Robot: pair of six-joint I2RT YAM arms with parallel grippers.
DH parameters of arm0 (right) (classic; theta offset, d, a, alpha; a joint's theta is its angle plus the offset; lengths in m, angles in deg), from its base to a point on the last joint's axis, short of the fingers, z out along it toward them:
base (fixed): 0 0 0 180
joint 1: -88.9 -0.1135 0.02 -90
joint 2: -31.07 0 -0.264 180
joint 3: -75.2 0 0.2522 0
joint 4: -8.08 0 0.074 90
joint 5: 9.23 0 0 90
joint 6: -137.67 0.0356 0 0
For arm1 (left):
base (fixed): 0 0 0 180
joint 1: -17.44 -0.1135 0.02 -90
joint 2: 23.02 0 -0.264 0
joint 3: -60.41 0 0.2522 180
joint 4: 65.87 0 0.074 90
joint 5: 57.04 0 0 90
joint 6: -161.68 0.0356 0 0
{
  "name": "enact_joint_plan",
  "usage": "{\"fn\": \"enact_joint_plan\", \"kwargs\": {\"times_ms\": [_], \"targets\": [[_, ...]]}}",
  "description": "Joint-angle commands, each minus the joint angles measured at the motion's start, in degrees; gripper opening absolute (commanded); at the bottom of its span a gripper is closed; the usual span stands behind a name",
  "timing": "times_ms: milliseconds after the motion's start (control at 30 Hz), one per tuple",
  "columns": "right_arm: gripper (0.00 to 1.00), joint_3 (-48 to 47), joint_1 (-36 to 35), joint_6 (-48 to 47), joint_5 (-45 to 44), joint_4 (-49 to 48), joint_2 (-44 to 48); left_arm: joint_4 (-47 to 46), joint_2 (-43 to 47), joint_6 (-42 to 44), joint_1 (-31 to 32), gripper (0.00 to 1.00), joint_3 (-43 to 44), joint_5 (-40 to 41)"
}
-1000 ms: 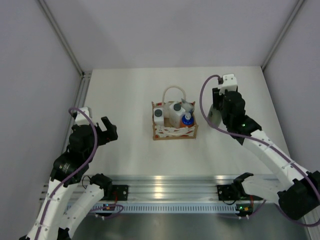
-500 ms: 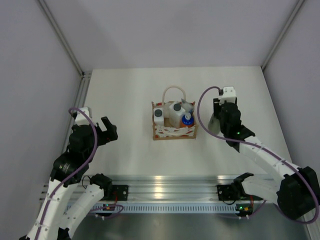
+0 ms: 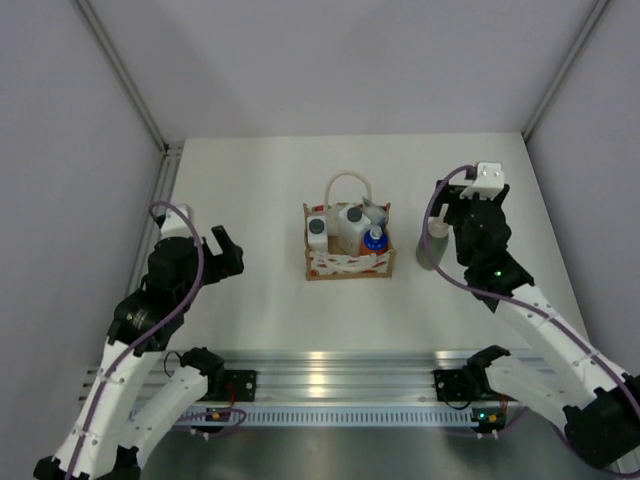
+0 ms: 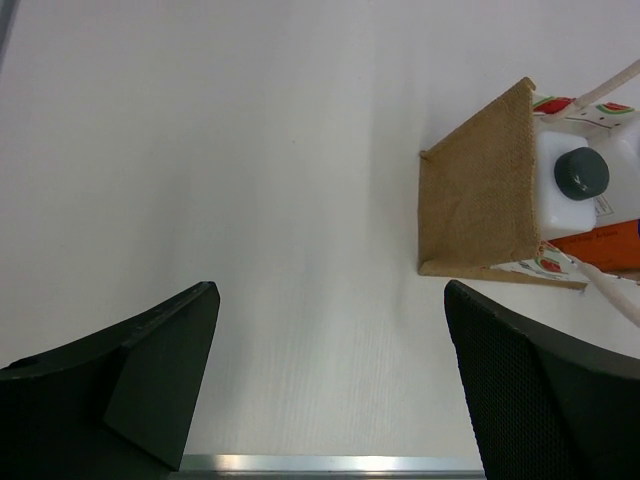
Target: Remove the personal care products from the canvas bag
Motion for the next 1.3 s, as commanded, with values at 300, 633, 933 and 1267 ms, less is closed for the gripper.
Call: {"fn": "enact_joint_plan", "kwargs": {"times_ms": [300, 633, 933, 1267], "targets": [[0.83, -13.6, 0.6, 7.1, 21.2, 21.5, 8.8, -13.6, -18.5, -10.0, 4.6, 0.99, 4.0, -13.3], [0.80, -14.6, -1.2, 18.3, 41.7, 28.6, 3.7, -16.7, -36.1, -10.2, 14.8, 0.95, 11.9, -3.6], [0.75, -19.3, -8.3, 22.0, 34.9, 28.7, -1.8, -16.6, -44.0, -11.5, 17.9, 0.82, 12.4, 0.2], [0.74, -31.2, -21.4, 22.8, 21.3, 31.1, -15.5, -16.9, -41.4, -13.5, 18.2, 0.60, 7.5, 3.0]]}}
